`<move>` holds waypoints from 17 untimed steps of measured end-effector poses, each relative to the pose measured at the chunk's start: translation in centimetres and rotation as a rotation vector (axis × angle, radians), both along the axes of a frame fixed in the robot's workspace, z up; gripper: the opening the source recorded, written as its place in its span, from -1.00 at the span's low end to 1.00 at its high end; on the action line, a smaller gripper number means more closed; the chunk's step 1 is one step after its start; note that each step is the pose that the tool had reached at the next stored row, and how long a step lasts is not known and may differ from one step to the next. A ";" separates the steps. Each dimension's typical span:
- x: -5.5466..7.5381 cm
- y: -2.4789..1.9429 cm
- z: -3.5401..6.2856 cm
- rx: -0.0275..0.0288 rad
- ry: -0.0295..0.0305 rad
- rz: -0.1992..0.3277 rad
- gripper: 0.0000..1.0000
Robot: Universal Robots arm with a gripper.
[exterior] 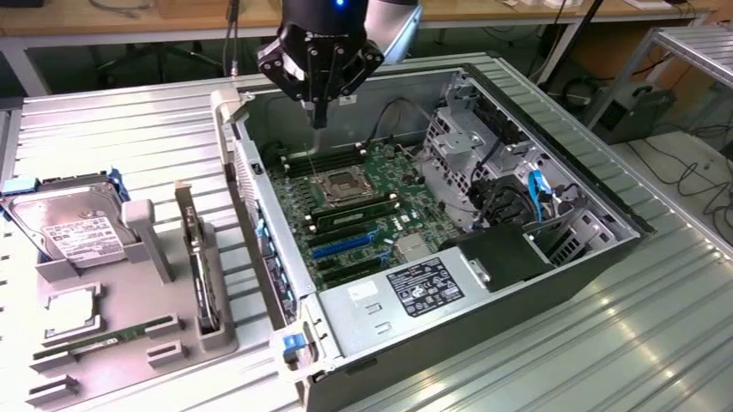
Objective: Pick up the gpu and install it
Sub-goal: 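Reach for the gpu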
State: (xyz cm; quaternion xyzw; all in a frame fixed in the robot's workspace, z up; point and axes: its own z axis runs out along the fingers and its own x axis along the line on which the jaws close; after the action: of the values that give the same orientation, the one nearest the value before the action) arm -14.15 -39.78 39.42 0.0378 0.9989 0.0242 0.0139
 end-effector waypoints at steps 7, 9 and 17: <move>-1.2 0.00 0.00 0.0000 -0.0002 0.000 -0.79; -1.6 0.00 0.00 0.0000 -0.0002 0.000 -0.79; -2.4 0.00 -0.01 0.0001 -0.0002 0.000 -0.79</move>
State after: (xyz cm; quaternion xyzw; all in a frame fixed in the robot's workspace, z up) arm -16.55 -39.78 39.41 0.0377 0.9989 0.0242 0.0141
